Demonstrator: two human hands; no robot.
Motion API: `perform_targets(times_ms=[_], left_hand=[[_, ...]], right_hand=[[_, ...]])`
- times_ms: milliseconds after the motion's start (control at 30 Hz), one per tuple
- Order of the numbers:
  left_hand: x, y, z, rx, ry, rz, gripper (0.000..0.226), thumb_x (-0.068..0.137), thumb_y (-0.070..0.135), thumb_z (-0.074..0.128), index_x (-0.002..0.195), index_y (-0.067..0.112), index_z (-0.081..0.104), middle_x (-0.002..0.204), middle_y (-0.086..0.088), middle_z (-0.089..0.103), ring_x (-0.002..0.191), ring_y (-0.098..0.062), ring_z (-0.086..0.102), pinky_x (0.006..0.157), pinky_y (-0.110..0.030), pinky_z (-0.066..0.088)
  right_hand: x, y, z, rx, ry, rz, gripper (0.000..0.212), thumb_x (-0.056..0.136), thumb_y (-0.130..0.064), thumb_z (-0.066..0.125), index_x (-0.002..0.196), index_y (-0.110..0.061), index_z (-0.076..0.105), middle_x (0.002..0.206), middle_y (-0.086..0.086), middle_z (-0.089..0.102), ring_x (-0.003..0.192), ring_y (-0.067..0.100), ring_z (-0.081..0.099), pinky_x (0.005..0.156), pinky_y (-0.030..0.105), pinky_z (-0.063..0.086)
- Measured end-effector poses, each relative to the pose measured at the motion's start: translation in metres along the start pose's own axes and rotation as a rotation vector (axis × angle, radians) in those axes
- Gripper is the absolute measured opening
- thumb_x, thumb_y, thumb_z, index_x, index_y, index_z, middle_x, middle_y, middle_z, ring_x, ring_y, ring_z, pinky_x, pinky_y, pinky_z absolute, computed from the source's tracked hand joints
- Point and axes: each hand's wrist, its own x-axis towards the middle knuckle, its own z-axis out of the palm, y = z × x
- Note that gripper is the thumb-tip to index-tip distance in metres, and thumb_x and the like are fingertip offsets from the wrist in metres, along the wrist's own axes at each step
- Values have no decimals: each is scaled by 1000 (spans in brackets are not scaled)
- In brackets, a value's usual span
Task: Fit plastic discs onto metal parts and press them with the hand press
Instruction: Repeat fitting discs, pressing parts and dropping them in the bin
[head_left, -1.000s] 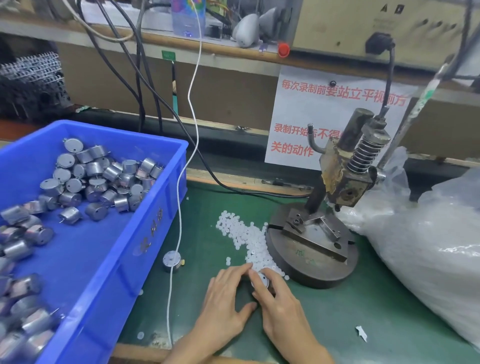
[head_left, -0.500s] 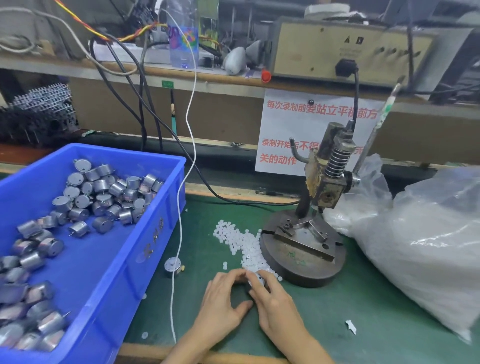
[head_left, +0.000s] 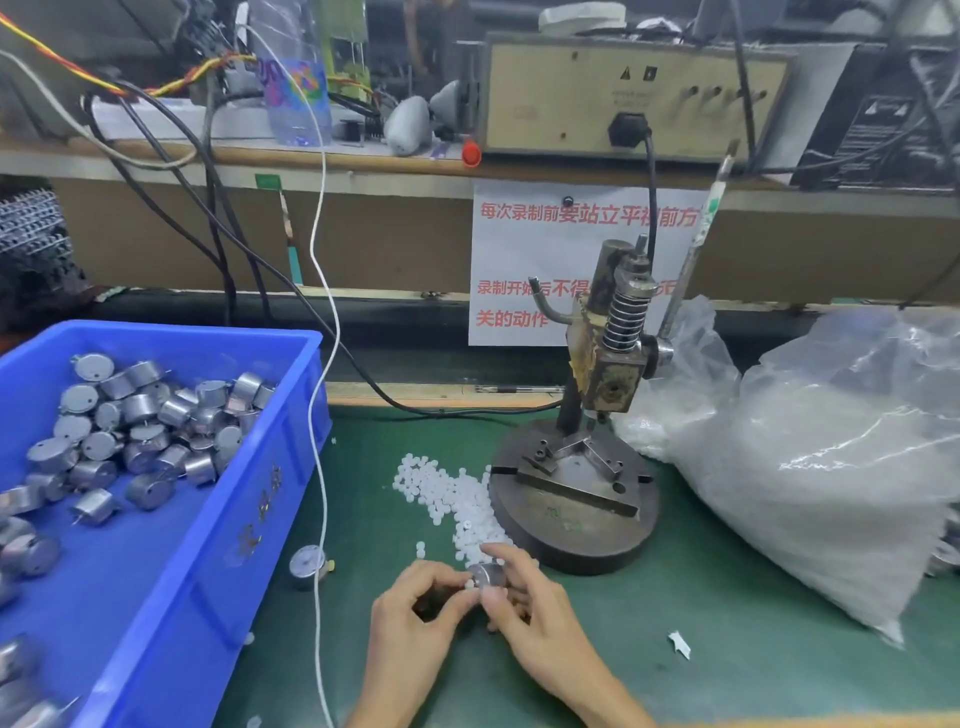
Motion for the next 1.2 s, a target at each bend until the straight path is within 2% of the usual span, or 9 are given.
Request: perform_targets(times_ms=[100, 167, 333, 500, 600, 767, 933, 1100, 1200], left_hand=[[0, 4, 2, 16, -16, 64, 42, 73, -3, 74, 79, 39, 70, 90, 12, 66, 75, -7, 61, 65, -21, 44], [3, 15, 8, -19, -113, 77, 44, 82, -1, 67, 94, 42, 66, 96, 6, 67, 73, -17, 61, 68, -29, 49], [44, 56, 45, 88, -365, 267, 51, 78, 9, 65, 113, 43, 54, 105, 13, 61, 92, -3, 59, 77, -11, 43], [92, 61, 95, 424, -254, 333, 38, 78, 18, 65, 113, 32, 59, 106, 18, 48, 111, -6, 39, 89, -16, 24], [103, 53, 110, 433, -211, 384, 32, 76, 24, 68, 107, 32, 63, 114, 21, 44, 119, -3, 29, 89, -18, 16], [114, 45, 109, 389, -168, 281, 44, 72, 39, 75, 113, 36, 57, 113, 24, 47, 116, 1, 34, 85, -17, 16], [107, 45, 116, 297, -97, 245, 34, 75, 33, 74, 103, 41, 56, 100, 30, 49, 108, 2, 42, 87, -18, 19], [110, 44, 122, 342, -53, 247, 30, 76, 42, 72, 105, 37, 64, 104, 25, 55, 108, 1, 41, 87, -22, 19], [109, 41, 122, 401, -69, 282, 35, 81, 47, 64, 115, 37, 62, 110, 23, 53, 112, 1, 38, 85, -20, 15]], right_hand=[[0, -2, -1, 70, -4, 9, 26, 87, -14, 62, 112, -21, 56, 89, 14, 67, 65, 16, 52, 63, 39, 46], [1, -4, -2, 236, 38, 32, 24, 86, -17, 62, 109, -12, 56, 87, 9, 71, 61, 13, 56, 55, 25, 45], [20, -21, -34, 406, 370, 76, 27, 83, -28, 62, 106, -13, 59, 76, 8, 72, 49, 11, 55, 43, 19, 38], [42, -20, -72, 134, 469, 153, 20, 95, -24, 55, 114, -30, 58, 65, 9, 68, 44, 18, 57, 38, 21, 38], [47, -14, -78, 47, 472, 192, 26, 97, -24, 52, 117, -40, 52, 57, 7, 66, 39, 14, 54, 37, 20, 40], [47, -9, -84, -44, 499, 206, 43, 94, -8, 45, 130, -31, 49, 57, -2, 68, 38, 16, 55, 47, 13, 45], [46, -13, -93, 0, 574, 176, 30, 93, -2, 46, 116, -17, 58, 59, 0, 67, 36, 13, 48, 45, 18, 42], [69, -76, -136, -109, 885, -232, 34, 93, -4, 51, 96, -36, 61, 86, -13, 65, 70, 4, 58, 64, 13, 45], [108, -132, -174, 83, 761, -294, 43, 95, -5, 48, 129, -31, 47, 118, -11, 54, 92, 13, 63, 75, 23, 53]])
